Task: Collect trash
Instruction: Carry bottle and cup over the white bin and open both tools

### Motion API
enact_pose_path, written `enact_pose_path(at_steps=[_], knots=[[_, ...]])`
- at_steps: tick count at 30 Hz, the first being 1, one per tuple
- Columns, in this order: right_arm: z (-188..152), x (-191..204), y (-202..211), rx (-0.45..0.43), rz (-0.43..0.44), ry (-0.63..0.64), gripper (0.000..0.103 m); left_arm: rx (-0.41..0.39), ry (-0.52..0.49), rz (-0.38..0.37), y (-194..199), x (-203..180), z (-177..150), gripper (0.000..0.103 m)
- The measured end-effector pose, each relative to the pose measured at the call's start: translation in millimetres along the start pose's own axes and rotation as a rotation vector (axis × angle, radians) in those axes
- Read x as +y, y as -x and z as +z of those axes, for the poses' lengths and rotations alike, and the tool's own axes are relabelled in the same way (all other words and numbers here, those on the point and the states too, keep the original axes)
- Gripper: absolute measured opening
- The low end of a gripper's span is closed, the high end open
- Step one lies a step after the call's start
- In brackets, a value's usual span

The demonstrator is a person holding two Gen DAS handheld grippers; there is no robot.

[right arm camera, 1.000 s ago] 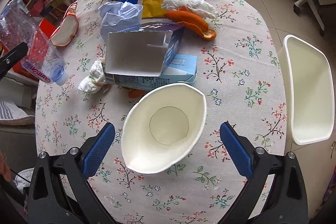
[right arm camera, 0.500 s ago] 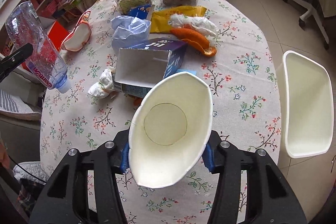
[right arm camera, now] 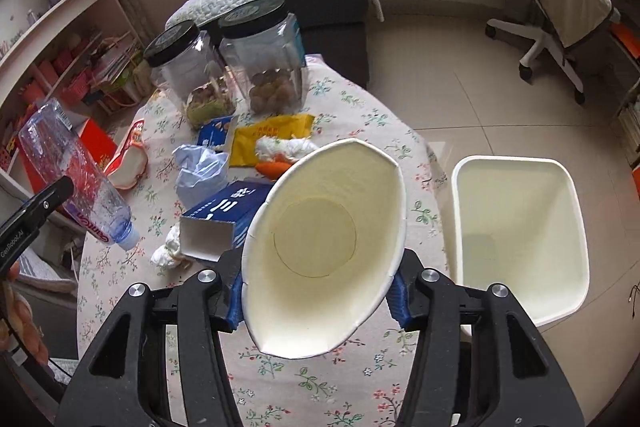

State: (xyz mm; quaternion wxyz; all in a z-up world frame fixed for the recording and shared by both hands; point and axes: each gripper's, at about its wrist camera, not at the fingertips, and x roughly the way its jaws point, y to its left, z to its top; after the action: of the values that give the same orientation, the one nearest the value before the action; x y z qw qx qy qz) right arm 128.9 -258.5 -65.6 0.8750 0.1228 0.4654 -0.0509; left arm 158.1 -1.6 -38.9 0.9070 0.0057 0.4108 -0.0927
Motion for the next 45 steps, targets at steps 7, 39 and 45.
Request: enact_pose_path(at_steps=[7, 39, 45], knots=[[9.0, -57.6, 15.6, -0.064, -0.089, -0.095, 0.051, -0.029, 0.001, -0.091, 1.9, -40.8, 4.4, 0.035], [-5.8, -237.4, 75.1, -0.197, -0.237, -0.456, 0.09, 0.076, -0.06, -0.5, -51.0, -276.7, -27.0, 0.035], [-6.1, -241.9, 80.4, -0.217, -0.269, -0.452, 0.091, 0.084, -0.07, -0.491, -58.2, -294.0, -31.8, 0.07]])
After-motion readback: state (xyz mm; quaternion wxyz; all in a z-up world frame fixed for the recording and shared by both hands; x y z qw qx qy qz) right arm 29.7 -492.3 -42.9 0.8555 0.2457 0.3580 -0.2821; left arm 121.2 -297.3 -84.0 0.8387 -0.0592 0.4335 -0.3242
